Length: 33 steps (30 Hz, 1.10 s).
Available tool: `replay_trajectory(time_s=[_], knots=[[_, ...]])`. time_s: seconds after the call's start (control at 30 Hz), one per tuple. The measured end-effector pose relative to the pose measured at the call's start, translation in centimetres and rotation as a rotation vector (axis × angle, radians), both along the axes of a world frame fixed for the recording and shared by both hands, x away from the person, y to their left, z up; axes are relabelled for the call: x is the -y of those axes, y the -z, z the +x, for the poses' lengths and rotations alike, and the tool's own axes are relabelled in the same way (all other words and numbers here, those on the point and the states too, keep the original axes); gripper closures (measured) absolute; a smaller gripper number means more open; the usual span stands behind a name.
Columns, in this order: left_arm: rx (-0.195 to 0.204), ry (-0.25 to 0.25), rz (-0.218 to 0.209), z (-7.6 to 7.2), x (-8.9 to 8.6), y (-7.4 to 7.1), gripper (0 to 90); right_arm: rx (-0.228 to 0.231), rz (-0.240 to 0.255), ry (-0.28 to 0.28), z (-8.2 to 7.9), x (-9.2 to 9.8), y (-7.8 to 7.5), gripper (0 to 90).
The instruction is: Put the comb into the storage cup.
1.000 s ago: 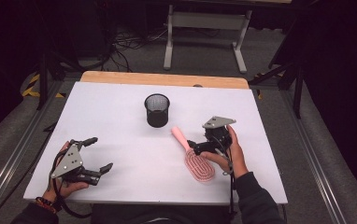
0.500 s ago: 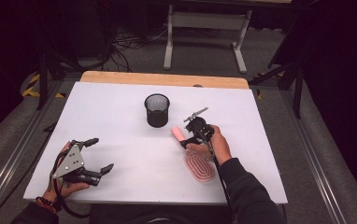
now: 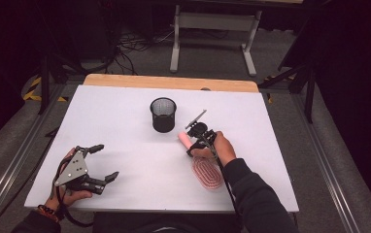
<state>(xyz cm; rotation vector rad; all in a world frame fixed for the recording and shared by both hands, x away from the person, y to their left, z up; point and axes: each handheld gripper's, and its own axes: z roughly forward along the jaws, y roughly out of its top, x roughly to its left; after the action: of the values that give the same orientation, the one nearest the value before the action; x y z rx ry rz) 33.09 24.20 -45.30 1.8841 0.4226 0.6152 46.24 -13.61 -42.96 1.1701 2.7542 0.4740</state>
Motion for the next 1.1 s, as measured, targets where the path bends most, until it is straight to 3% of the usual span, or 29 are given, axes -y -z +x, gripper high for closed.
replay_trajectory(time_s=[0.1, 0.27, 0.37, 0.53, 0.57, 0.6, 0.63, 0.7, 0.73, 0.77, 0.87, 0.9, 1.0, 1.03, 1.1], knots=[[0.003, 0.003, 0.013, 0.0, 0.1, 0.0, 3.9, -0.030, -0.005, -0.008, 0.0, -0.2, -0.2, 62.1], [-0.002, 0.009, 0.016, 0.2, 0.6, 0.1, 4.0, -0.043, -0.026, -0.011, 0.2, -0.6, -0.2, 63.4], [0.007, 0.017, 0.057, 0.5, 1.6, 0.2, 4.0, -0.044, -0.007, -0.008, 0.2, -0.4, -0.2, 69.3], [0.013, 0.029, 0.116, 1.4, 3.3, 0.4, 5.4, -0.032, 0.003, -0.019, 0.3, -0.4, -0.3, 69.6], [0.027, 0.026, 0.140, 1.6, 3.8, 0.3, 5.6, -0.025, 0.014, -0.018, 0.3, -0.4, -0.4, 69.6], [0.079, 0.043, 0.202, 1.9, 5.2, 0.1, 7.0, -0.024, 0.033, -0.018, 0.4, -0.4, -0.8, 69.6], [0.079, 0.043, 0.202, 1.9, 5.2, 0.1, 7.7, -0.024, 0.033, -0.018, 0.4, -0.4, -0.8, 69.6], [0.150, 0.066, 0.276, 2.4, 7.2, -0.2, 8.4, -0.030, 0.051, -0.035, 0.4, -0.7, -1.4, 69.7], [0.168, 0.071, 0.293, 2.6, 7.9, -0.2, 9.0, -0.029, 0.052, -0.040, 0.3, -0.9, -1.7, 69.7], [0.212, 0.088, 0.345, 3.0, 9.3, -0.2, 10.0, -0.032, 0.050, -0.053, 0.3, -1.2, -2.1, 69.7], [0.291, 0.132, 0.424, 3.7, 11.5, -0.3, 15.8, -0.031, 0.021, -0.070, 0.2, -2.1, -2.5, 69.7], [0.291, 0.132, 0.424, 3.7, 11.5, -0.3, 17.3, -0.036, 0.015, -0.083, 0.1, -2.4, -2.6, 69.7], [0.378, 0.134, 0.499, 4.5, 13.9, 0.0, 19.7, -0.053, 0.024, -0.121, 0.0, -3.2, -3.0, 69.7], [0.378, 0.134, 0.499, 4.5, 13.9, 0.0, 21.5, -0.057, 0.020, -0.144, -0.1, -3.4, -3.1, 69.7], [0.423, 0.127, 0.546, 4.7, 14.7, 0.3, 23.3, -0.060, 0.005, -0.180, -0.3, -3.9, -3.2, 69.7]])
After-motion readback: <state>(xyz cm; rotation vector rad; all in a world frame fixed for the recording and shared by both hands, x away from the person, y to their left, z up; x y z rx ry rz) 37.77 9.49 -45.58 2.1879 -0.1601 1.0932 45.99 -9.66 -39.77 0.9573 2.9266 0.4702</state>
